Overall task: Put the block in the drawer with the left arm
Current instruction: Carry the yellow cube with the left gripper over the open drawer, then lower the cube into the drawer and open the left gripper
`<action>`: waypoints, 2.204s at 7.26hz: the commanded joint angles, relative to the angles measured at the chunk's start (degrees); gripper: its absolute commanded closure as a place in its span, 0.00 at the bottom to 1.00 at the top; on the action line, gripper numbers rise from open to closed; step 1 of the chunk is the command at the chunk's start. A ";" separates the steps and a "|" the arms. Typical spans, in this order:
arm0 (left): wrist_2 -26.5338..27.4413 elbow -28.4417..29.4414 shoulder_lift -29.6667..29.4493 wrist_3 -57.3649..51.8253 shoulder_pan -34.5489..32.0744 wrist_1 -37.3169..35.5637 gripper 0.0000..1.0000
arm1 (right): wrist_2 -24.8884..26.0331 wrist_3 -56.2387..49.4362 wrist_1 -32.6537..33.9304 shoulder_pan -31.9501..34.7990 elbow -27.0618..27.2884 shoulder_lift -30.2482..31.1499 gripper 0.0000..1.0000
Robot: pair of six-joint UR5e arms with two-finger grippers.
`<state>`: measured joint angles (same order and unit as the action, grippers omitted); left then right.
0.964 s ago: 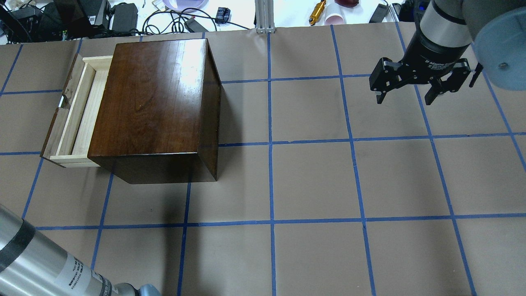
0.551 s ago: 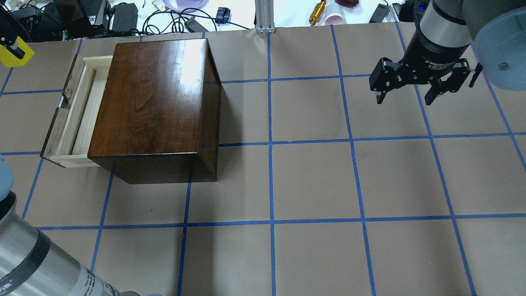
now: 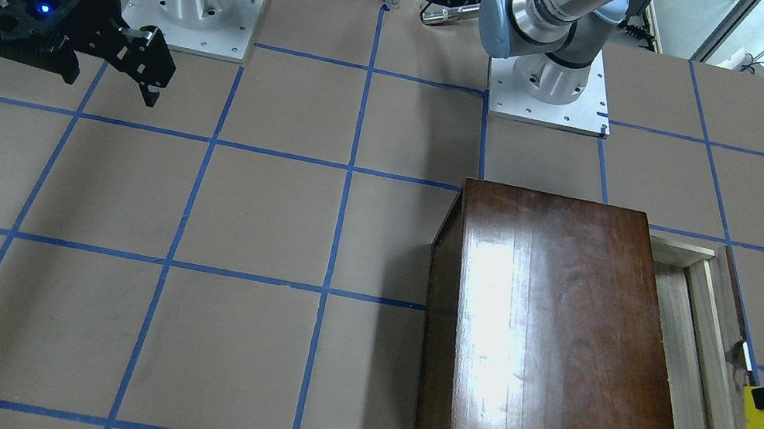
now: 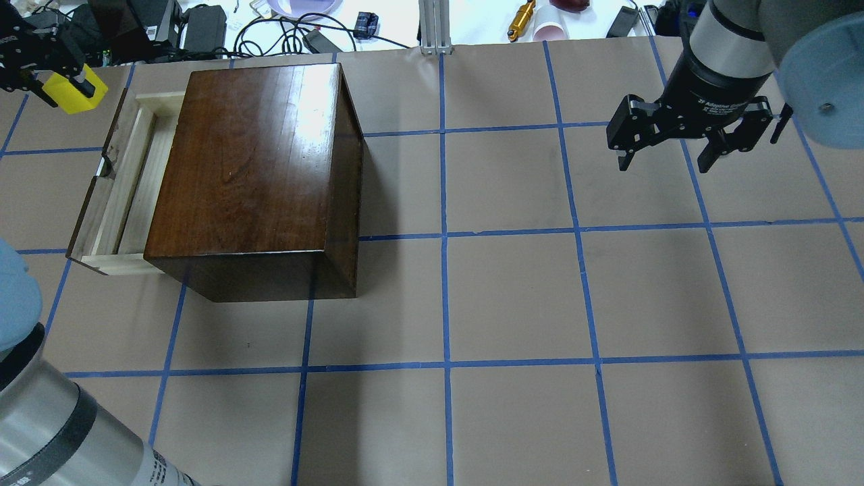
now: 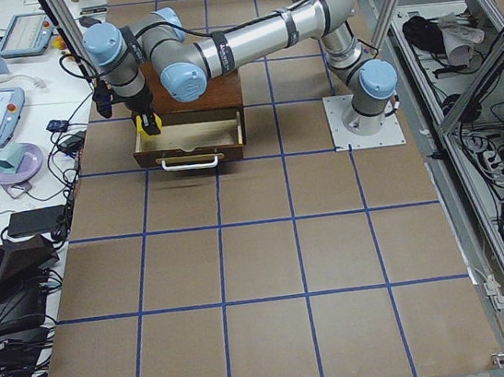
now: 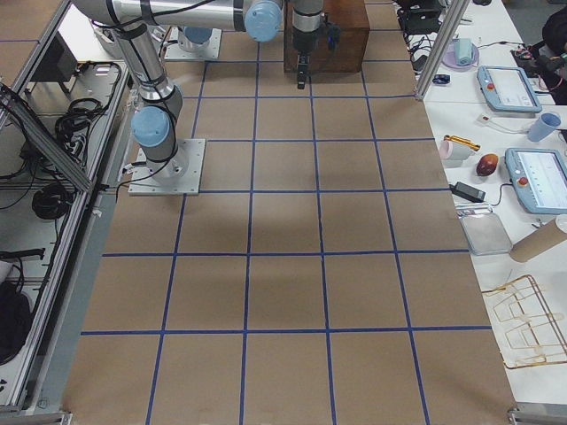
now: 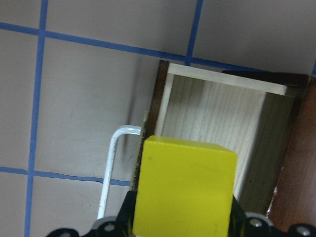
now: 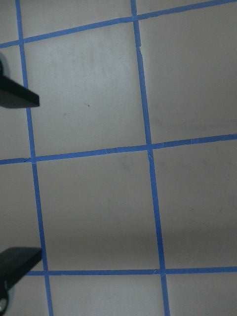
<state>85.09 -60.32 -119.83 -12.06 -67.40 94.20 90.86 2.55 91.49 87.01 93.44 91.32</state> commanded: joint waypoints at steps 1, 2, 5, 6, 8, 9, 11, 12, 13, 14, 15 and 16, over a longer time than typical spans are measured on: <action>0.07 -4.17 1.44 0.90 -1.07 -1.38 1.00 | 0.02 0.00 0.00 0.00 -0.01 0.00 0.00; 0.42 -6.02 2.40 -0.06 -0.63 -1.30 1.00 | 0.02 0.00 0.00 0.00 0.08 0.00 0.00; 0.51 -10.94 2.85 -1.99 0.24 -1.64 1.00 | 0.02 0.00 0.00 0.00 -0.01 0.00 0.00; 0.51 -12.09 2.42 -2.09 0.25 -4.43 1.00 | 0.02 0.00 0.00 0.00 -0.01 0.00 0.00; 1.39 -15.78 2.59 -2.79 0.60 -7.17 1.00 | 0.02 0.00 0.00 0.00 -0.01 0.00 0.00; 1.39 -16.92 2.33 -2.79 0.60 -8.58 1.00 | 0.02 0.00 0.00 0.00 -0.01 0.00 0.00; 0.96 -17.90 2.50 -2.62 0.60 -8.68 0.27 | 0.02 0.00 0.00 0.00 -0.01 0.00 0.00; 1.39 -17.90 2.76 -2.62 0.60 -8.68 0.00 | 0.02 0.00 0.00 0.00 0.08 0.00 0.00; 1.48 -17.82 2.76 -2.71 0.60 -8.68 0.00 | 0.02 0.00 0.00 0.00 -0.01 0.00 0.00; 1.65 -17.21 2.94 -2.62 0.60 -8.59 0.00 | 0.02 0.00 0.00 -0.09 -0.01 0.00 0.00; 1.83 -17.03 3.37 -2.62 0.60 -8.59 0.00 | 0.02 0.00 0.00 0.00 -0.01 0.00 0.00; 2.18 -16.41 3.90 -2.62 0.60 -8.50 0.00 | 0.02 0.00 0.00 0.00 0.08 0.00 0.00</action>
<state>86.92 -77.34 -116.52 -14.69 -66.80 85.61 90.88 2.55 91.49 86.99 93.45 91.32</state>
